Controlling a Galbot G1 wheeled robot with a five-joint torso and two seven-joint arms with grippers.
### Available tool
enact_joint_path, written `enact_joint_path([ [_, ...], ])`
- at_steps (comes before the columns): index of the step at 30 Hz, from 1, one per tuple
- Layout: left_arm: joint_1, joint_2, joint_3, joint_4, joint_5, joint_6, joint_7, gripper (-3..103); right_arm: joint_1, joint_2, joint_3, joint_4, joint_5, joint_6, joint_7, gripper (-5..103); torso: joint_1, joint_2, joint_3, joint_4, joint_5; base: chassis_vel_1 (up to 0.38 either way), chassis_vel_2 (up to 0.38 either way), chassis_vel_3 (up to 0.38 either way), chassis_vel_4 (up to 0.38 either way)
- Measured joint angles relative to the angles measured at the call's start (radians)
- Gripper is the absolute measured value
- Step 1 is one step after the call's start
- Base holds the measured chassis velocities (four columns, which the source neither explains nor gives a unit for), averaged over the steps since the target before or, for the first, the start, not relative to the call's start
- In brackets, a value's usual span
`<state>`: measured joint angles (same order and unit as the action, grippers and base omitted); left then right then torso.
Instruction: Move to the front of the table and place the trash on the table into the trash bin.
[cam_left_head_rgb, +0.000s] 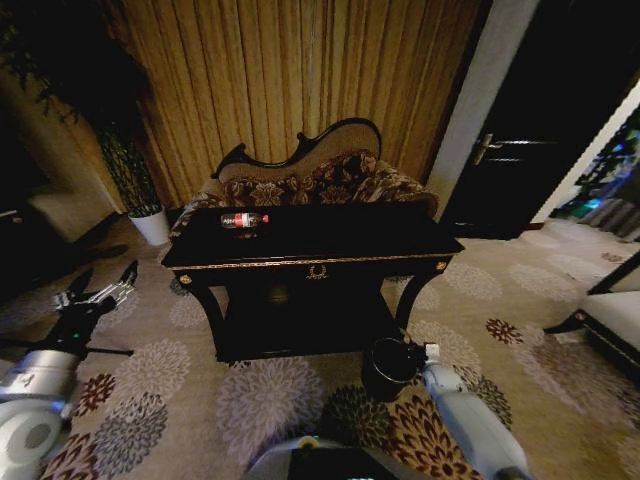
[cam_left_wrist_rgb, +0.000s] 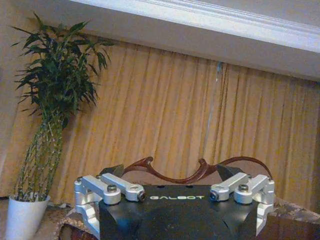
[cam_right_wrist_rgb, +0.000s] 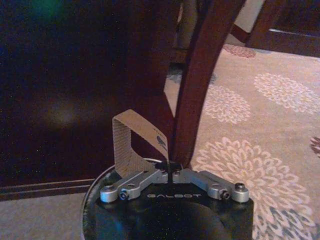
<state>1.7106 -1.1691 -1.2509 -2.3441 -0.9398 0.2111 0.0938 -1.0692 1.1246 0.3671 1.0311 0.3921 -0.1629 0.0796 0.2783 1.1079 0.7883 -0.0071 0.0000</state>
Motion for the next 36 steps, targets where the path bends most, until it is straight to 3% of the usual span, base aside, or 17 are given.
enact_joint_path([
  [8, 0.000, -0.002, 0.000, -0.004, -0.001, -0.001, 0.001, 100, -0.001, 0.002, 0.002, 0.008, -0.013, 0.002, -0.008, -1, 0.000, 0.000, 0.000, 0.0000, -0.0001, 0.000, 0.000, 0.000, 0.000],
  [11, 0.000, -0.004, 0.001, -0.004, -0.003, -0.003, 0.001, 100, -0.007, -0.004, 0.002, 0.015, -0.017, 0.002, -0.008, 15, 0.000, 0.000, 0.000, -0.0001, -0.0001, 0.000, 0.000, 0.000, 0.000],
  [13, 0.000, -0.004, 0.001, -0.004, -0.004, -0.004, 0.002, 100, -0.008, -0.005, 0.003, 0.018, -0.017, 0.002, -0.008, 15, 0.000, 0.000, 0.000, -0.0002, -0.0001, 0.000, 0.000, 0.000, 0.000],
  [16, 0.000, -0.004, 0.002, 0.000, -0.005, -0.012, 0.002, 100, -0.020, -0.006, 0.003, 0.029, -0.016, 0.005, -0.008, 31, 0.000, 0.000, 0.000, -0.0001, 0.0000, 0.000, 0.000, 0.000, 0.000],
  [17, 0.000, -0.004, 0.002, 0.000, -0.005, -0.012, 0.002, 100, -0.020, -0.006, 0.003, 0.029, -0.016, 0.005, -0.008, 31, 0.000, 0.000, 0.000, -0.0001, 0.0000, 0.000, 0.000, 0.000, 0.000],
  [20, 0.000, -0.002, 0.001, 0.005, -0.005, -0.015, 0.003, 100, -0.027, -0.005, 0.005, 0.036, -0.016, 0.010, -0.008, 47, 0.000, 0.000, 0.000, -0.0001, 0.0000, 0.000, 0.000, 0.000, 0.000],
  [22, 0.000, -0.002, 0.001, 0.005, -0.005, -0.016, 0.003, 100, -0.028, -0.005, 0.005, 0.037, -0.015, 0.010, -0.007, 47, 0.000, 0.000, 0.000, 0.0000, 0.0000, 0.000, 0.000, 0.000, 0.000],
  [29, 0.001, -0.005, 0.001, 0.007, -0.006, -0.016, 0.005, 100, -0.036, -0.008, 0.007, 0.047, -0.011, 0.012, -0.007, 80, 0.000, 0.000, 0.000, 0.0000, -0.0001, 0.000, 0.000, 0.000, 0.000],
  [36, -0.001, -0.003, -0.001, 0.010, -0.008, -0.016, 0.005, 100, -0.038, -0.006, 0.009, 0.043, -0.009, 0.017, -0.007, 99, 0.000, 0.000, 0.000, -0.0001, 0.0000, 0.000, 0.000, 0.000, 0.000],
])
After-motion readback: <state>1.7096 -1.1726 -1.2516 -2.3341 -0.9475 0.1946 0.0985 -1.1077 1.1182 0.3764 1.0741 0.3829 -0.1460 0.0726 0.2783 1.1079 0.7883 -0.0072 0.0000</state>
